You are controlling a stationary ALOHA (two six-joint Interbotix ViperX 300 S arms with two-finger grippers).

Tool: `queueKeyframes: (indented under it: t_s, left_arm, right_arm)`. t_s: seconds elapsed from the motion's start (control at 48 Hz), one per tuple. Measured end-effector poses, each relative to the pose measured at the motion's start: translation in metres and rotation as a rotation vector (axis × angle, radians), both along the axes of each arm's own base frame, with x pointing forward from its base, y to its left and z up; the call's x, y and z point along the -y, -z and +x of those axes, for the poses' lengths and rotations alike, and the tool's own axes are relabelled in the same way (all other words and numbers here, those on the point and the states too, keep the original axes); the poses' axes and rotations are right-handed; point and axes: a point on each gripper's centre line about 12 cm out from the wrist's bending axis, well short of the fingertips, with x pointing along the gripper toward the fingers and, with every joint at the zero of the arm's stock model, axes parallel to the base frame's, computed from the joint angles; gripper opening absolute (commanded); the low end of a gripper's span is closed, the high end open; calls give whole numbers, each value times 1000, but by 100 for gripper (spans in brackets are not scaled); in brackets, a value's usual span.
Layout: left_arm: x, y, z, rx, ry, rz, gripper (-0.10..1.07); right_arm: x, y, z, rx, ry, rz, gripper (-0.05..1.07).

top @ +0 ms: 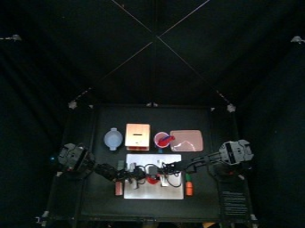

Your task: Remove excess

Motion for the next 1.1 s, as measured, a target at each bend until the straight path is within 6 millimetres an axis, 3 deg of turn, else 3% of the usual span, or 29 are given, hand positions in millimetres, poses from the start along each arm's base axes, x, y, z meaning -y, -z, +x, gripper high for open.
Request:
queueKeyframes:
  t_s: [1.104]
  left_arm:
    - [0, 12, 1, -36, -16, -7, 51]
  right_arm:
    - [-1, -3, 4, 2, 5, 8, 66]
